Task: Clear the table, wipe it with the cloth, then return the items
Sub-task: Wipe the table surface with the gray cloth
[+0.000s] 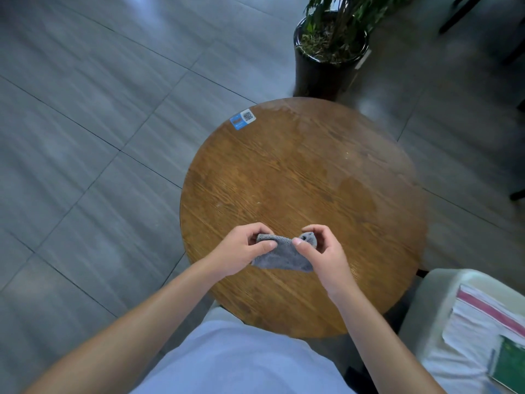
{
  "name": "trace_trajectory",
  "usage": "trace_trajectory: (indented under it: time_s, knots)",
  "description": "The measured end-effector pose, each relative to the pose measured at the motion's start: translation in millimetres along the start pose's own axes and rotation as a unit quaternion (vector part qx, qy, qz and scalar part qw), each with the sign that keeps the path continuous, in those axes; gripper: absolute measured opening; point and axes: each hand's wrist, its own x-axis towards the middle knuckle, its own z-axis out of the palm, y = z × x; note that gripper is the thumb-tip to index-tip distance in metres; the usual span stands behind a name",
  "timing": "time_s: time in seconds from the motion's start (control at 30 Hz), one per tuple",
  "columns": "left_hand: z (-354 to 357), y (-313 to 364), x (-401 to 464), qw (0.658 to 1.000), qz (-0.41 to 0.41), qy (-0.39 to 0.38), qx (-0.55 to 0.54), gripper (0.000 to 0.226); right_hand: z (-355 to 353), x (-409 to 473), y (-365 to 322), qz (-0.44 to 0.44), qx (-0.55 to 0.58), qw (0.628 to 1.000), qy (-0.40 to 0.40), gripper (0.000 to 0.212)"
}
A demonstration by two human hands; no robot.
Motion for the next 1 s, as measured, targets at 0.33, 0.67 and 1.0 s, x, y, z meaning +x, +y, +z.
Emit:
trace_trajectory:
  time_s: [0.33, 0.67, 1.0]
  knots:
    - [23, -4, -24, 0.993, 0.011, 0.111, -0.035, 0.014, -5, -24, 13, -0.028, -0.116, 0.987, -0.106, 0.01]
    - [42, -11, -50, 0.985, 0.008, 0.073, -0.155, 0.028, 19, -23, -15, -0.028, 0.034, 0.988, -0.15, 0.014]
    - [25, -36, -40, 0.997, -0.01, 0.08, -0.009, 0.017, 26, 1, 29, 0.123, 0.007, 0.953, -0.275, 0.028]
